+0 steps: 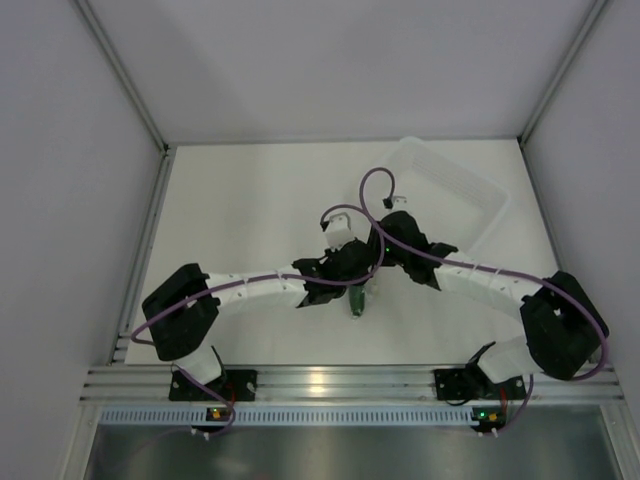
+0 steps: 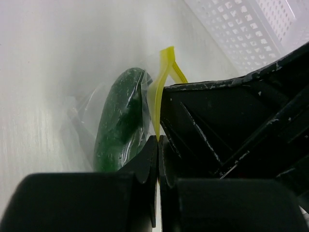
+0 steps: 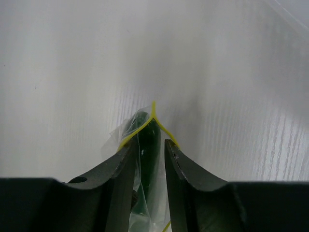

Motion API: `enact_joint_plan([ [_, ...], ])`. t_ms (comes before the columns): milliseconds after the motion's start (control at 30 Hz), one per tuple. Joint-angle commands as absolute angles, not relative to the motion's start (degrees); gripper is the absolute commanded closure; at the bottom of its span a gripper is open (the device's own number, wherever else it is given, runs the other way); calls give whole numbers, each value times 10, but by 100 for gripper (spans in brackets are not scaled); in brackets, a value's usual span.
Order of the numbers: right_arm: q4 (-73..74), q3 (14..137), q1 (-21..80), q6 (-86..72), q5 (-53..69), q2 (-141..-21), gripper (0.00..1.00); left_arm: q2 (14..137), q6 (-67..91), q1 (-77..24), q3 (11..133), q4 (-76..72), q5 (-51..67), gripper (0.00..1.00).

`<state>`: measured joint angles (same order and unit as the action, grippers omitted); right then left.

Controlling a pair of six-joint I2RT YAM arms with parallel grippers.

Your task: Open the zip-top bag and remove the fake food

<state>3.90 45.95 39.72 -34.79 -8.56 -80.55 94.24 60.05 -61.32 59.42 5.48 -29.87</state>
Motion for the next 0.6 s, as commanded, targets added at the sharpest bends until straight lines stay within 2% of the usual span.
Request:
enact_joint_plan([
  [0, -20, 452, 406, -359, -78, -817, 67, 903, 589, -615, 595, -26, -251, 100],
  [100, -31, 445, 406, -364, -56, -823, 68, 897, 582, -612, 595, -26, -236, 100],
  [300, -33, 418, 406, -363, -30, -803, 76, 887, 557, -598, 592, -25, -229, 100],
  [400, -36, 394, 400, -358, -3, -779, 73, 893, 541, -584, 601, -35, -194, 100],
  [567, 81, 388, 396, -322, -55, -712, 82, 902, 548, -571, 611, -42, -180, 100],
])
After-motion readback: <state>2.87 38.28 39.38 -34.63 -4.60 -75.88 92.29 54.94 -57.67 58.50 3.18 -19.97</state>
